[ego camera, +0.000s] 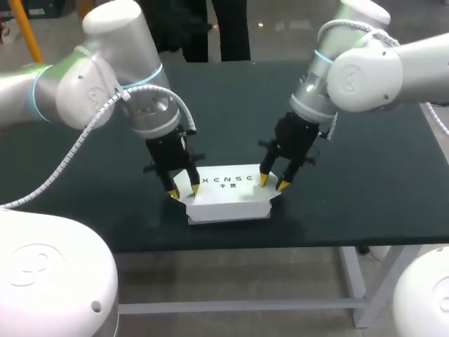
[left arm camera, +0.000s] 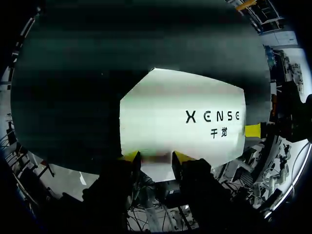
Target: Assemble the packaging by folding the flat box into shape, placing the metal phone stand inside, and closing the box properly
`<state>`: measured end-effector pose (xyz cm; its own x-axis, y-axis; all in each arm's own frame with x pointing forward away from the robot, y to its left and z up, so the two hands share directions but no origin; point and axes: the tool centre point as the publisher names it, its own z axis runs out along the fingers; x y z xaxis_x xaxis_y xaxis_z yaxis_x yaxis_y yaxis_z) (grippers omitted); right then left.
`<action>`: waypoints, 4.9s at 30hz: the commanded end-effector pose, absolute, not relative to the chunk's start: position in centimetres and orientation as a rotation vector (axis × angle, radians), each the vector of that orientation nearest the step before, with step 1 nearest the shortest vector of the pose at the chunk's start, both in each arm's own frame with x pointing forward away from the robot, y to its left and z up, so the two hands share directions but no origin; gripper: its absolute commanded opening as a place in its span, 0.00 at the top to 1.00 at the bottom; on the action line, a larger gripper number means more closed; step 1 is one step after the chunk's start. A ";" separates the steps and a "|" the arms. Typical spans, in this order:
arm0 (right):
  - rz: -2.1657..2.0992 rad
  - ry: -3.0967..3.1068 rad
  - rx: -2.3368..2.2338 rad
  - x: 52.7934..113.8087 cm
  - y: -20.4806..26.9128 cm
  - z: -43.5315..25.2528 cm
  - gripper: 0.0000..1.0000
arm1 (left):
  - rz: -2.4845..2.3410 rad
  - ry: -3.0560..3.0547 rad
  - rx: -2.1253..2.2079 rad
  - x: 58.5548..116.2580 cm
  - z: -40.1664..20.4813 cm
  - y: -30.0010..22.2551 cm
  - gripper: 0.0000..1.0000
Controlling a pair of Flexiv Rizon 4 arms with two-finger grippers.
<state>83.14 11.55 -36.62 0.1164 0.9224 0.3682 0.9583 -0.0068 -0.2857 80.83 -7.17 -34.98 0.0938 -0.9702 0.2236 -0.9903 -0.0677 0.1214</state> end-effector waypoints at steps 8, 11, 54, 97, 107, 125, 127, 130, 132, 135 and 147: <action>-0.171 -1.829 -1.967 82.7 11.6 -36.9 0.54 | 0.186 -1.968 2.175 80.3 -35.9 -7.3 0.50; -0.192 -1.832 -1.969 82.6 11.6 -37.1 0.54 | 0.209 -1.959 2.179 80.4 -36.0 -7.3 0.51; -0.360 -1.827 -1.958 82.3 11.4 -38.0 0.50 | 0.304 -1.868 2.277 82.1 -37.5 -7.8 0.55; -0.416 -1.861 -1.941 82.4 12.1 -38.4 0.39 | 0.339 -1.882 2.264 81.9 -38.0 -7.7 0.52; -0.423 -1.857 -1.922 82.6 12.3 -39.0 0.36 | 0.374 -1.907 2.237 81.7 -38.2 -7.8 0.52; -0.500 -1.838 -1.867 82.9 12.6 -39.0 0.38 | 0.449 -1.906 2.157 81.7 -38.6 -7.9 0.55; -0.504 -1.836 -1.864 83.0 12.6 -39.0 0.38 | 0.452 -1.905 2.154 81.7 -38.7 -7.8 0.54; -0.510 -1.834 -1.861 83.2 12.6 -38.9 0.38 | 0.454 -1.902 2.152 81.8 -38.7 -7.8 0.54; -0.513 -1.833 -1.861 83.3 12.6 -38.8 0.38 | 0.453 -1.902 2.151 81.9 -38.7 -7.7 0.53; -0.520 -1.832 -1.858 83.4 12.6 -38.7 0.39 | 0.452 -1.904 2.150 81.9 -38.8 -7.8 0.53; -0.530 -1.833 -1.840 83.6 13.0 -38.9 0.41 | 0.454 -1.910 2.123 82.2 -39.1 -8.1 0.54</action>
